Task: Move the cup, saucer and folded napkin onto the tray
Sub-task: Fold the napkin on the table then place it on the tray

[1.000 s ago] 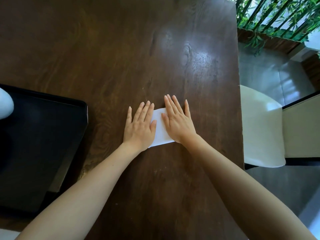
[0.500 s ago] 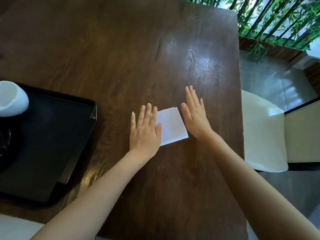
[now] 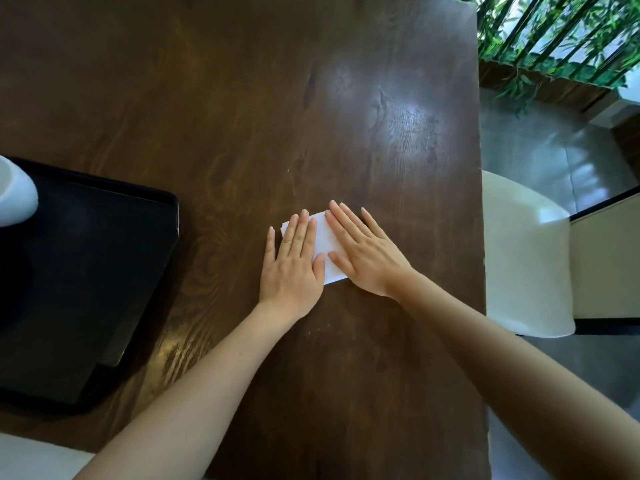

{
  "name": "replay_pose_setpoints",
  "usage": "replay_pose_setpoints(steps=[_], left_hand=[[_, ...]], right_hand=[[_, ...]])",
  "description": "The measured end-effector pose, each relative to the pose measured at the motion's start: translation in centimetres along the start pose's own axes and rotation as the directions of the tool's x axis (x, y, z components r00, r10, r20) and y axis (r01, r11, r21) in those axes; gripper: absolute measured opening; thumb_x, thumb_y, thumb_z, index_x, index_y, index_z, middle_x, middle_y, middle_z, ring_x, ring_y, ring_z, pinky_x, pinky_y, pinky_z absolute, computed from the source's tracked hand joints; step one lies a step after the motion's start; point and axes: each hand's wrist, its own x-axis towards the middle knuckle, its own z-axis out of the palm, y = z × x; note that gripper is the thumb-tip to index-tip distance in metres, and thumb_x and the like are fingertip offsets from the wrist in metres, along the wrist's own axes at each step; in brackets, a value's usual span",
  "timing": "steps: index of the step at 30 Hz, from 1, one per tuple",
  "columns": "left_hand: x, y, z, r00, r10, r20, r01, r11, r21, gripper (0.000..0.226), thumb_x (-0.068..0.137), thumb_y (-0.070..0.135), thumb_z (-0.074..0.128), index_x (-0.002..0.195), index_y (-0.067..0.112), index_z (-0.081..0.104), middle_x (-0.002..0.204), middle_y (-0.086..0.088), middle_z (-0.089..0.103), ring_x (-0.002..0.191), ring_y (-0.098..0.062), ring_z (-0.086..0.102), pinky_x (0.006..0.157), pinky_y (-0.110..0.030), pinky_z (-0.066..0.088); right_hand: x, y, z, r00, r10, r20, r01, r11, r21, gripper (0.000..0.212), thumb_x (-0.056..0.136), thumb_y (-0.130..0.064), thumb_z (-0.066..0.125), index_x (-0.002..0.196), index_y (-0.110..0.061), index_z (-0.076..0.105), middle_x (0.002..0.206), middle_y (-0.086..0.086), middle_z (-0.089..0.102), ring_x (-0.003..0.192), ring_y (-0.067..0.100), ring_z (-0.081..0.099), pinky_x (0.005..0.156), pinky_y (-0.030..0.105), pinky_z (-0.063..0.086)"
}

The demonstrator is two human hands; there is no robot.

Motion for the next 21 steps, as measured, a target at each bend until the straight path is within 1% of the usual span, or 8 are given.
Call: replay_pose_setpoints(steps=[5,7,8,10,12,14,17,21], left_hand=[[0.3,-0.4,-0.5,0.998,0.026,0.060,-0.028,0.999,0.037,0.065,0.091,0.053,-0.001,0.139,0.016,-0.023,0.157,-0.004,-0.016,0.143,-0.017,-0.016,0.117,-0.047,-0.007],[-0.1,-0.9,-0.9,0.991,0.107,0.076,-0.114,0.989,0.094,0.074,0.088,0.060,0.001,0.140,0.014,-0.022,0.152,-0.006,-0.023,0.143,-0.021,-0.017,0.116,-0.050,-0.007],[-0.4,-1.2,-1.4,0.981,0.185,0.063,-0.192,0.975,0.117,0.078,0.088,0.062,0.009,0.144,0.012,-0.014,0.153,-0.009,-0.017,0.145,-0.024,-0.009,0.117,-0.051,-0.002],[-1.3,-1.7,-2.5,0.922,0.386,-0.020,-0.381,0.918,0.110,0.076,0.087,0.054,0.047,0.144,0.008,0.029,0.152,-0.018,0.028,0.140,-0.029,0.030,0.113,-0.048,0.025],[-1.8,-2.2,-3.1,0.837,0.530,-0.136,-0.515,0.847,0.129,0.053,0.073,0.034,0.076,0.116,0.005,0.065,0.120,-0.017,0.066,0.113,-0.029,0.062,0.093,-0.040,0.050],[-1.8,-2.6,-3.6,0.775,0.613,-0.152,-0.580,0.786,0.214,0.039,0.067,0.022,0.082,0.100,0.003,0.072,0.102,-0.015,0.074,0.097,-0.027,0.070,0.081,-0.034,0.057],[-1.4,-3.0,-3.9,0.701,0.704,-0.113,-0.644,0.693,0.324,0.034,0.069,0.019,0.081,0.097,0.002,0.073,0.096,-0.015,0.075,0.091,-0.025,0.072,0.078,-0.032,0.058],[-1.0,-3.0,-4.6,0.641,0.766,-0.055,-0.676,0.597,0.433,0.037,0.063,0.020,0.084,0.095,0.005,0.075,0.094,-0.011,0.076,0.088,-0.020,0.073,0.080,-0.028,0.056]], right_hand=[[-0.9,1.6,-0.8,0.998,-0.049,0.049,0.055,0.989,-0.138,0.063,0.095,-0.050,0.006,0.146,-0.020,-0.013,0.155,-0.004,-0.016,0.146,0.012,-0.011,0.119,0.037,-0.011],[-0.9,1.4,-1.1,0.997,-0.051,0.054,0.060,0.982,-0.177,0.064,0.094,-0.052,0.007,0.145,-0.020,-0.014,0.158,-0.003,-0.013,0.147,0.013,-0.010,0.119,0.038,-0.013],[-0.9,1.4,-1.1,0.998,-0.047,0.052,0.055,0.982,-0.179,0.065,0.095,-0.052,0.010,0.146,-0.020,-0.014,0.159,-0.002,-0.011,0.147,0.014,-0.010,0.118,0.038,-0.014],[-0.9,1.6,-1.2,0.997,-0.046,0.069,0.056,0.986,-0.154,0.065,0.097,-0.051,0.014,0.148,-0.020,-0.012,0.160,-0.003,-0.011,0.147,0.014,-0.012,0.118,0.037,-0.014],[-1.0,2.0,-1.6,0.995,-0.055,0.081,0.065,0.991,-0.117,0.066,0.097,-0.051,0.016,0.150,-0.020,-0.008,0.160,-0.003,-0.011,0.146,0.014,-0.013,0.119,0.037,-0.013],[-1.3,2.0,-2.1,0.994,-0.107,0.031,0.110,0.990,-0.093,0.068,0.096,-0.054,0.022,0.151,-0.018,0.003,0.161,-0.001,-0.004,0.147,0.014,-0.008,0.119,0.037,-0.011],[-2.3,1.1,-2.4,0.967,-0.252,-0.019,0.250,0.964,-0.091,0.066,0.093,-0.051,0.040,0.147,-0.015,0.029,0.157,0.002,0.023,0.146,0.016,0.015,0.119,0.032,-0.003],[-3.7,0.4,-1.9,0.940,-0.315,-0.127,0.305,0.947,-0.098,0.043,0.088,-0.020,0.062,0.129,-0.008,0.058,0.137,0.008,0.055,0.130,0.023,0.049,0.111,0.035,0.027]])
